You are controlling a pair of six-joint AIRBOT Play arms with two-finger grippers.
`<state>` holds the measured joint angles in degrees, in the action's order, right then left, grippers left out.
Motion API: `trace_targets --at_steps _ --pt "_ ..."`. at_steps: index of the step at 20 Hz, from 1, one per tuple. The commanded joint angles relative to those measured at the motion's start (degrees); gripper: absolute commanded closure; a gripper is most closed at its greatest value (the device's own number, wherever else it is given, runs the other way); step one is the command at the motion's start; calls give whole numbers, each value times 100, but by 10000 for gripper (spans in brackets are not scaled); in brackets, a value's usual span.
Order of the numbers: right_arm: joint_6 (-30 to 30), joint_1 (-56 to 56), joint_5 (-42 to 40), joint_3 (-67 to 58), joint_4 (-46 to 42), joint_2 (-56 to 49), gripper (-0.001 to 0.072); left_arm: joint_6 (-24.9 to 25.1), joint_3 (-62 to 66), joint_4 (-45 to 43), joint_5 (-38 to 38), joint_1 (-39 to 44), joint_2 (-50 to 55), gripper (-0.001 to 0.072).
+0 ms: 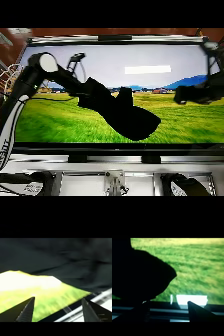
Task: Fold the shirts.
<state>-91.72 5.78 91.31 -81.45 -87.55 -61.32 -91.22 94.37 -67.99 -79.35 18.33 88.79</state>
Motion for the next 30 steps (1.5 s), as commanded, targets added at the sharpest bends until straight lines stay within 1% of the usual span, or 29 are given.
trace_targets --at_steps 1,3,5,9,10,12,14,15,16,17,18,19,20,23,27,29,30 --pt "118 0 -407 1091 1036 -306 113 -55 -520 518 63 -1143 133 -13" --pt "118 0 -719 1493 1248 -492 114 -50 -826 621 433 -1263 345 -13" --pt "101 0 -894 1587 1266 -702 114 -33 -890 750 793 -1231 671 -13" --pt "26 0 -1091 1587 1272 -1104 113 127 -887 1582 1464 -1038 1298 -13" --pt "28 0 -1097 1587 1285 -1189 113 229 -887 1593 1578 -981 1405 -13" --pt "153 0 -1093 1587 1447 -1311 113 223 -881 1602 1711 -966 1585 -4" --pt "245 0 -1099 1589 1563 -1353 113 223 -881 1602 1740 -966 1733 126" --pt "271 0 -1102 1587 1558 -1364 77 199 -881 1602 1742 -960 1790 160" --pt "321 0 -1104 1589 1547 -1375 78 203 -881 1604 1749 -960 1825 283" --pt "369 0 -1123 1598 1541 -1401 77 205 -879 1604 1786 -962 1823 481" --pt "428 0 -1207 1635 1510 -1438 77 232 -835 1602 1788 -973 1810 635" --pt "442 -2 -1314 1700 1482 -1497 77 343 -748 1602 1786 -975 1797 672" --pt "470 -2 -1405 1777 1436 -1591 77 516 -597 1600 1755 -973 1770 672" --pt "546 -173 -1414 1832 1432 -2011 77 584 -66 1596 1419 -973 1696 673" --pt "599 -754 -1491 1832 2253 -2197 77 660 337 1591 1060 -973 1674 672" --pt "925 -625 -1484 1832 2557 -2197 77 658 380 1593 957 -973 1668 673" --pt "1025 -468 -1513 1832 2498 -2210 77 660 380 1593 883 -973 1650 673"
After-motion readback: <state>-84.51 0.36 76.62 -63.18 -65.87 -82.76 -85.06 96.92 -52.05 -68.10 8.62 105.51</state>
